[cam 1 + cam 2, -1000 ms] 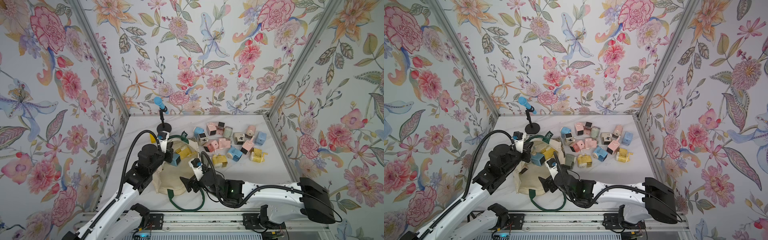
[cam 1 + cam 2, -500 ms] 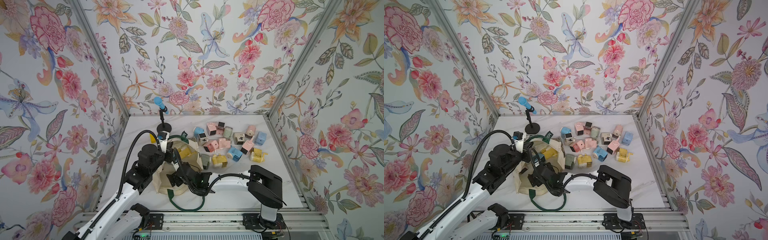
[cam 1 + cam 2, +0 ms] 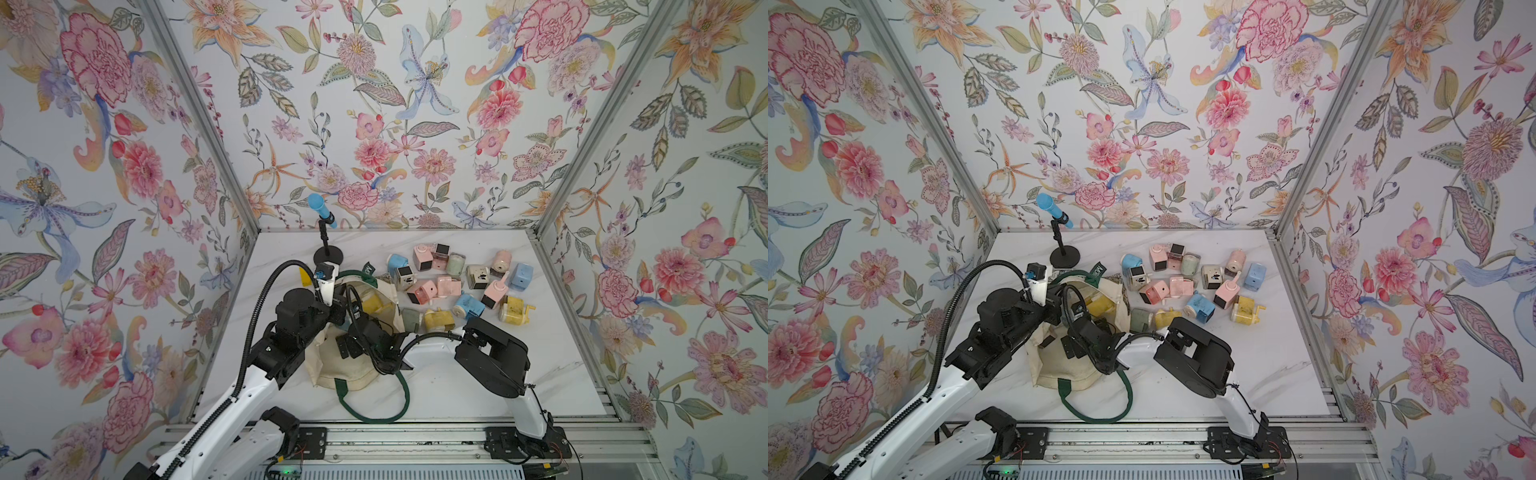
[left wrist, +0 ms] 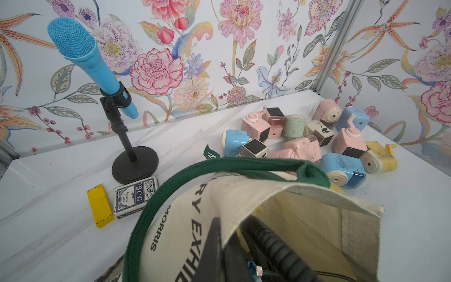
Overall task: Take out the pencil sharpeners from the tote bags
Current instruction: Pick up the pencil sharpener from the canvas bag.
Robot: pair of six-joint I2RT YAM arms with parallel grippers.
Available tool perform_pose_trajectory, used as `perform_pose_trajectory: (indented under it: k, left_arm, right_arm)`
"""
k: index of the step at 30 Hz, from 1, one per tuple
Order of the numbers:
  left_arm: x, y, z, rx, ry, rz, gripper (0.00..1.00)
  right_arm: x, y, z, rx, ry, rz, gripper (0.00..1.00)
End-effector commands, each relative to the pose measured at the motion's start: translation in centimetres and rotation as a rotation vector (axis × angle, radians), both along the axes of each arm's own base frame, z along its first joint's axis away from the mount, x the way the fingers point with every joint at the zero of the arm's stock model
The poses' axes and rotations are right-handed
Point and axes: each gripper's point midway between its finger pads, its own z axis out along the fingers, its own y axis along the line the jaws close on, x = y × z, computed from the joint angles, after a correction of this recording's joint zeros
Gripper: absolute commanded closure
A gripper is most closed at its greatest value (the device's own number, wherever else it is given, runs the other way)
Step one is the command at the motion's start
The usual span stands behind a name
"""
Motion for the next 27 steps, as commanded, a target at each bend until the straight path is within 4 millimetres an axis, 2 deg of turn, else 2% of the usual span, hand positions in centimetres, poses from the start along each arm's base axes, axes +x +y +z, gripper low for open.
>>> perform_pose_trajectory:
  k: [1,6,11,17,22,25,27]
  left_arm:
    - [0.0,0.1,0.9,-0.02,-0.019,0.0,1.0]
    - [0.0,0.1,1.0,-0.022,-0.021,-0.001,1.0]
    - [0.0,0.1,1.1,-0.026,-0.022,-0.004,1.0]
    - [0.0,0.1,1.0,-0.024,-0.021,-0.004,1.0]
    - [0.0,0.1,1.0,-0.025,-0.021,-0.005,1.0]
    - [0.0,0.0,1.0,-0.025,-0.021,-0.004,1.0]
    - [-0.1,0.1,1.0,-0.023,-0.02,-0.004,1.0]
  right_arm:
    - [1.5,1.1,0.5,0.067,0.018,-0.006,0.0]
    - [2.1,2.3,0.3,0.114,0.03,0.089,0.02]
    - [1.2,3.8,1.1,0.122,-0.016,0.208,0.05]
    - [0.2,5.0,2.2,0.161,-0.049,0.292,0.16]
    - [-0.5,5.6,2.7,0.156,-0.1,0.337,0.19]
    - [0.3,5.3,2.5,0.121,-0.115,0.29,0.18]
    - [1.1,5.0,2.6,0.121,-0.122,0.25,0.14]
